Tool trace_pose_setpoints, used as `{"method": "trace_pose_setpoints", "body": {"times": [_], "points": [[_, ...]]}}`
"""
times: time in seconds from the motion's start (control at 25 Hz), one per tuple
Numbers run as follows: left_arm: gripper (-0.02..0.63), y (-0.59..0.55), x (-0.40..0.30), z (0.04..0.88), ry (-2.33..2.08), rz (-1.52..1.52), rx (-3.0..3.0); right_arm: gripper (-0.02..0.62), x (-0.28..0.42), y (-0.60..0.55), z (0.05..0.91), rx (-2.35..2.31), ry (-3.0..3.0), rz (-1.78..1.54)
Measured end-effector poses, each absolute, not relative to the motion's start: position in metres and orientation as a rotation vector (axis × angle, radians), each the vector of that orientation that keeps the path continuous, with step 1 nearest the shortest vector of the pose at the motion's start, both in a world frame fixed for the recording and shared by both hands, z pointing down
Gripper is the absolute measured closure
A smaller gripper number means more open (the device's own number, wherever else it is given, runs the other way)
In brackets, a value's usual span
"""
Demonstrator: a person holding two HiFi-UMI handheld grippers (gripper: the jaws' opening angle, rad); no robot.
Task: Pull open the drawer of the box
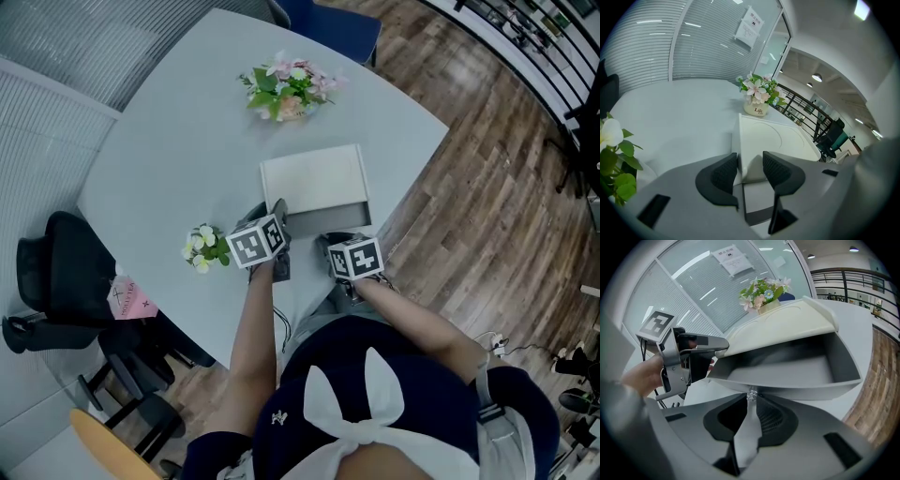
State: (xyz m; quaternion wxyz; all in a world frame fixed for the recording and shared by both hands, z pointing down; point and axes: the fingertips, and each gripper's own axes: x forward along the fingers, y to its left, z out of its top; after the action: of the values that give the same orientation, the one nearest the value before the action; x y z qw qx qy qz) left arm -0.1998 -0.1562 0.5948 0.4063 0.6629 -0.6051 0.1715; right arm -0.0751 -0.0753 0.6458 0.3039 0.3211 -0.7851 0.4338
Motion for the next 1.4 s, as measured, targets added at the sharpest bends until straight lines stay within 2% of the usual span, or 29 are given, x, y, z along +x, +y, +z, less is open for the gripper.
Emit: {"method": "trace_pose_setpoints", "body": {"times": [1.4], "points": [[0.422,-0.156,-0.201,0.596,-1.524,0.421,1.659,0.531,-0.071,-0.046,0.647,0.858,-2.088,1.147]]}}
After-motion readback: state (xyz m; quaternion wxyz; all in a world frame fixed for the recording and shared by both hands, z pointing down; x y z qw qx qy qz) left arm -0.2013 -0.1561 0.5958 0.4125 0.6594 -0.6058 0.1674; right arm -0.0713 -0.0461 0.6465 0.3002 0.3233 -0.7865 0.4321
